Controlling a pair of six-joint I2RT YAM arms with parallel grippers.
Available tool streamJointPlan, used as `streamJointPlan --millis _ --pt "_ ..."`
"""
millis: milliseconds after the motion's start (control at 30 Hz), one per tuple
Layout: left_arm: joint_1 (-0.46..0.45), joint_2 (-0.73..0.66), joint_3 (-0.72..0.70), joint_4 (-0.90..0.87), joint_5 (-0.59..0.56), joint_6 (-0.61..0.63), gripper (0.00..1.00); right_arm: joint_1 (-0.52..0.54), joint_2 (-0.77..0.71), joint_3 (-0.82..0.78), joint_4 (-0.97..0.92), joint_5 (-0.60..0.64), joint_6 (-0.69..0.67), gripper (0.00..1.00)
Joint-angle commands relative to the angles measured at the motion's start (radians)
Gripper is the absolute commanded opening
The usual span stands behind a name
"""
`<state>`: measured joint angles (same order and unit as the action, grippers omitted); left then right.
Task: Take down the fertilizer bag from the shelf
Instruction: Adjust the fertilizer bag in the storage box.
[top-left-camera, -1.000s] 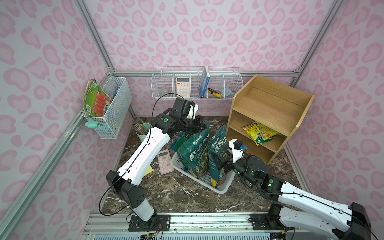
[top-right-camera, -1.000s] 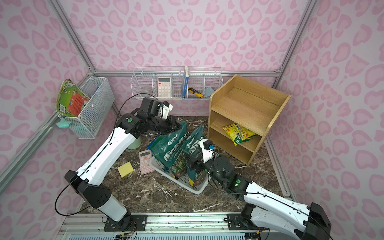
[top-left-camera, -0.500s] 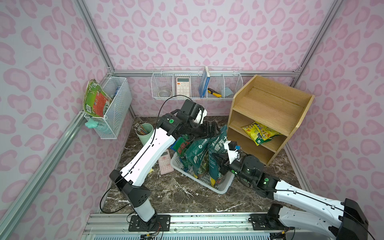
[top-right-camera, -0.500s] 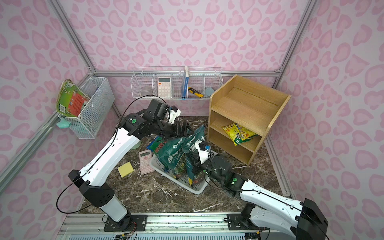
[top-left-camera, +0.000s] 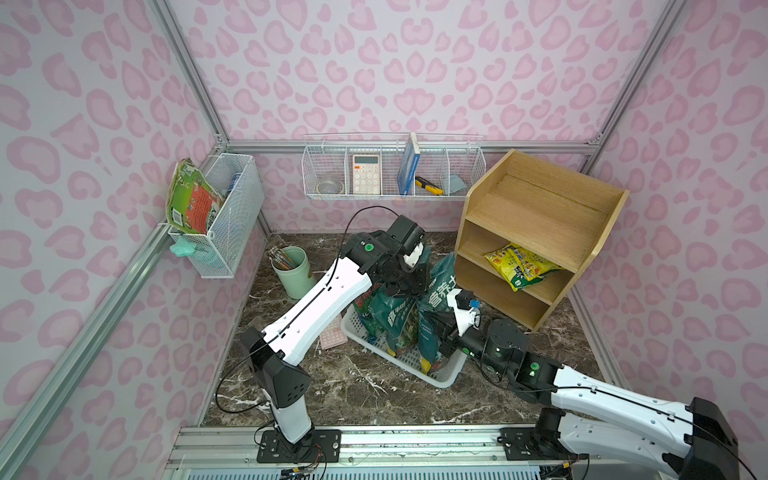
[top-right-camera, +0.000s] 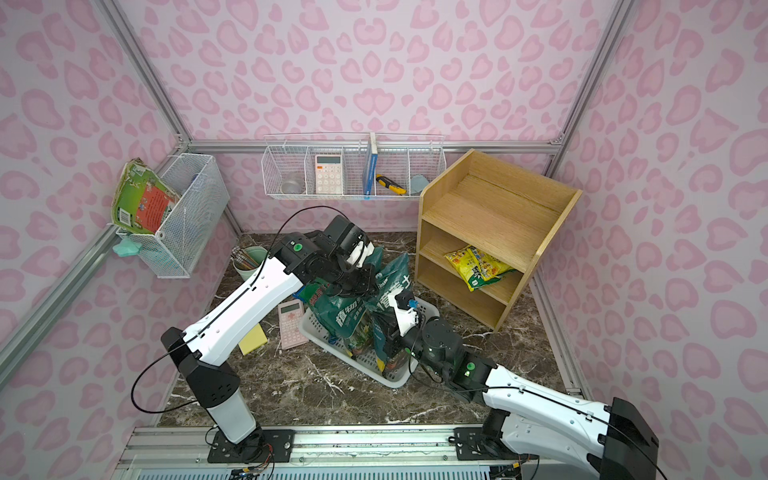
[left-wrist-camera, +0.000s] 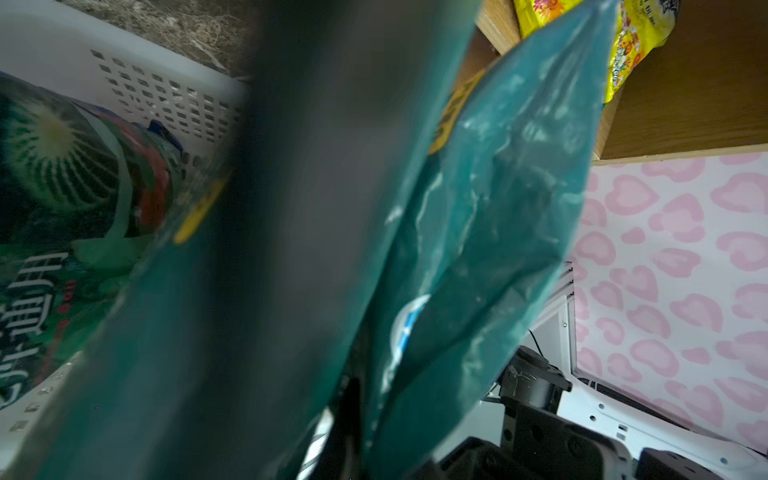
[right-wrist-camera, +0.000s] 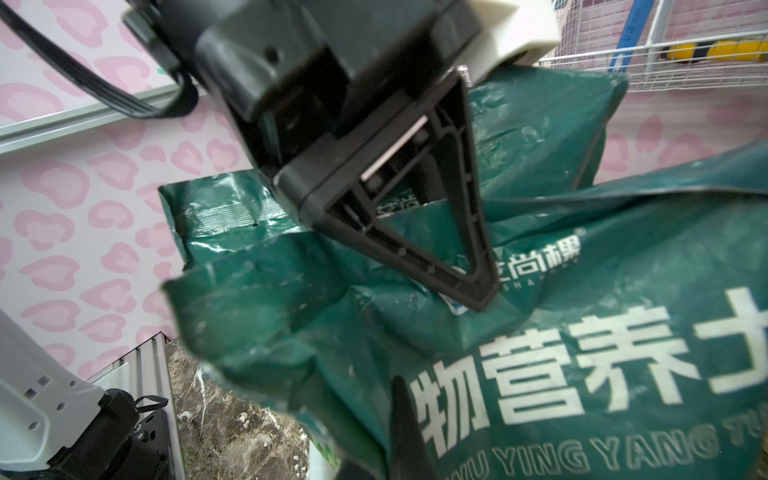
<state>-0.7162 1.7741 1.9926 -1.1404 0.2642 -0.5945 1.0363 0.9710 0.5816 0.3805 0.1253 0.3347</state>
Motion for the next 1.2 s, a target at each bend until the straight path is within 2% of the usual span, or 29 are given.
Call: streamJointPlan --millis 0,67,133,167,233,333,433,567,900,1067,1167 --pt "0.001 0.026 0.032 0.039 0.000 0.036 0.00 0.002 -0.010 -0.003 0.056 -0.002 -0.005 0.15" --pt "0.001 0.054 0.079 0.040 -0.008 0.051 0.00 0.002 -0.031 -0.013 0.055 0.014 -0.002 0.38" --pt "0.001 0.076 0.136 0.017 -0.015 0.058 0.00 -0.002 -0.076 -0.030 0.054 0.059 0.004 0.56" --pt "0.001 0.084 0.162 0.013 -0.007 0.058 0.00 -0.009 -0.111 -0.043 0.052 0.091 0.009 0.64" --pt "0.000 0.100 0.208 0.015 0.037 0.053 0.00 -0.033 -0.192 -0.075 0.048 0.129 0.027 0.70" --pt "0.001 0.145 0.314 0.013 0.128 0.047 0.00 -0.091 -0.350 -0.132 0.038 0.166 0.061 0.73" --pt "0.001 0.191 0.413 -0.004 0.171 0.043 0.00 -0.143 -0.499 -0.165 -0.006 0.228 0.080 0.74" --pt "0.001 0.209 0.438 0.017 0.215 0.030 0.00 -0.202 -0.601 -0.158 -0.090 0.278 0.088 0.78" --pt "-0.010 0.222 0.389 0.057 0.326 0.040 0.00 -0.242 -0.513 -0.114 -0.151 0.279 0.128 0.78" --pt "0.002 0.151 0.270 0.071 0.208 0.111 0.00 -0.253 -0.515 -0.118 -0.166 0.289 0.152 0.78" --pt "0.068 0.113 0.159 0.075 0.158 0.138 0.00 -0.264 -0.496 -0.117 -0.185 0.293 0.189 0.77"
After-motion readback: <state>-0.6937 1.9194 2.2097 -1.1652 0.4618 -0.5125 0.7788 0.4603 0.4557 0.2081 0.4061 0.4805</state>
